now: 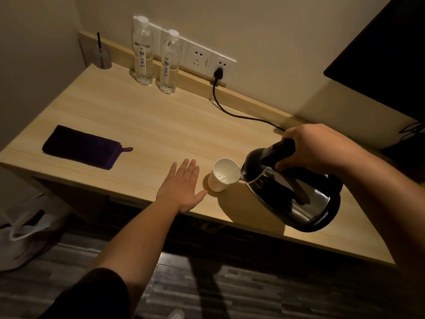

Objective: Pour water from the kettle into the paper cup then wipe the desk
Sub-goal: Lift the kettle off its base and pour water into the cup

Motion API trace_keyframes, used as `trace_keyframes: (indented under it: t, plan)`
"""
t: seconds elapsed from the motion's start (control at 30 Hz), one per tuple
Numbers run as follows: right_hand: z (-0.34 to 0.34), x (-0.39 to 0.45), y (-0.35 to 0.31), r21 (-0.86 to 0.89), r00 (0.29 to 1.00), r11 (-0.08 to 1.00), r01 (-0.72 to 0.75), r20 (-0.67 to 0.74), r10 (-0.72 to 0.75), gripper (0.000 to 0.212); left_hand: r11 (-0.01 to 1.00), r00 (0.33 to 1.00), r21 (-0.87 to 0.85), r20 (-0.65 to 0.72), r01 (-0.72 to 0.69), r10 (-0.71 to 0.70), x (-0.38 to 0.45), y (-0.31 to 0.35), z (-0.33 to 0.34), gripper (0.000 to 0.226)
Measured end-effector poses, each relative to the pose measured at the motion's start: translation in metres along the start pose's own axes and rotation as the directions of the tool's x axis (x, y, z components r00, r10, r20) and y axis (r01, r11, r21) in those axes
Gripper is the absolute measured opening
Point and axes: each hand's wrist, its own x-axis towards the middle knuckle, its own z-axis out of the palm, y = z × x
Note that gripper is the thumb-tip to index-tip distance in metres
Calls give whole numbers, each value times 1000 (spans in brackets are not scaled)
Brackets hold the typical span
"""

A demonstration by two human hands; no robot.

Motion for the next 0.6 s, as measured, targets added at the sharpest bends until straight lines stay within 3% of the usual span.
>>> trace_keyframes:
  t: [0.6]
  plan:
    - [-14, 6, -14, -56, 999, 998, 2, 40, 0, 33, 1000, 1000, -2, 11, -5, 5, 0, 0, 0, 87]
